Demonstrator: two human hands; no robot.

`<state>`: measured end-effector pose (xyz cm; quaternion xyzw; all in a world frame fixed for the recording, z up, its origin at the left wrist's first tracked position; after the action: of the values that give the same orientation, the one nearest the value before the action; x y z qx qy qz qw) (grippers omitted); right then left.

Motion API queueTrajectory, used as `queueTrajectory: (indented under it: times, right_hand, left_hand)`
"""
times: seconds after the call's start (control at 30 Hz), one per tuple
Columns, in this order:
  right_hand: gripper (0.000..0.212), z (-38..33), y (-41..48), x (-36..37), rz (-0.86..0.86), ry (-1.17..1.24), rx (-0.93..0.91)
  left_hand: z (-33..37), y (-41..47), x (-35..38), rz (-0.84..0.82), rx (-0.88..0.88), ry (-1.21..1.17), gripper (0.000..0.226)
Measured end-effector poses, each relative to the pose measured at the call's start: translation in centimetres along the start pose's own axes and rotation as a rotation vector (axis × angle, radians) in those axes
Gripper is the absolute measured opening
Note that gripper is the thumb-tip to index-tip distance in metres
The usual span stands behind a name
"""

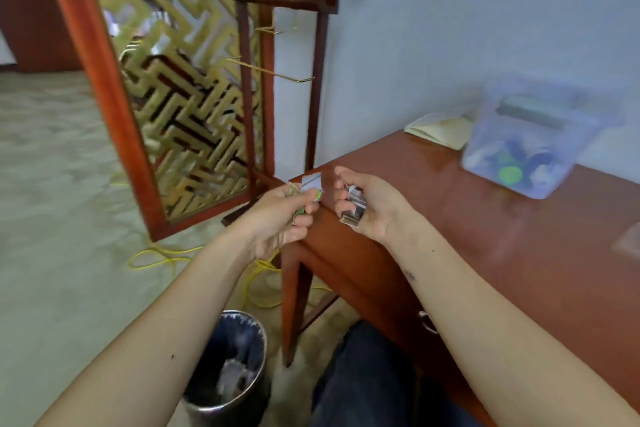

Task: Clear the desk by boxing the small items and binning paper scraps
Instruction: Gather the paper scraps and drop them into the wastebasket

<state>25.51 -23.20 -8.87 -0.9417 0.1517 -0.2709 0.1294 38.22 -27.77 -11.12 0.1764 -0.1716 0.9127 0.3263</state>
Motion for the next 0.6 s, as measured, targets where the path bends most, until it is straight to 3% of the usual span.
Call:
queueTrajectory:
  times: [0.17, 0.43, 0.5, 0.53, 0.6]
  right_hand:
    - [0.018, 6.0, 5.1, 5.8, -0.118, -0.047, 0.162]
    - [0.024, 17.0, 11.0, 8.7, -0.132, -0.161, 0.437]
    - [0.043, 19.6, 11.9, 8.3, -0.146, -0.164, 0.512]
    - [0.051, 21.1, 12.6, 7.7, -0.114, -0.159, 0.552]
    - [0.042, 23.5, 13.7, 6.5, 0.004, -0.133, 0.614]
  left_hand:
    - [-0.5, -0.3, -8.3, 0.177, 0.001, 0.036, 0.017]
    - [-7.5, -0.1, -20.0, 0.457, -0.111, 0.014, 0.013]
    - [-10.2, 0.1, -22.2, 0.496, -0.18, -0.024, 0.011]
    - [-11.6, 0.2, -23.3, 0.509, -0.222, -0.043, 0.013]
    - [-14.2, 0.5, -24.8, 0.526, -0.294, -0.12, 0.015]
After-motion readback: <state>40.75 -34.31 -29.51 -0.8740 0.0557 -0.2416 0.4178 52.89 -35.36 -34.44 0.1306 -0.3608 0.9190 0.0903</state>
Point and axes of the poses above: each hand's wrist, its own y-axis towards the middle knuckle, its own x-axis out of the palm, z = x × y, the point moved 4 cm from there along y, towards the middle knuckle, and after that the axes turned 6 degrees about -y, right-handed, at the moved point
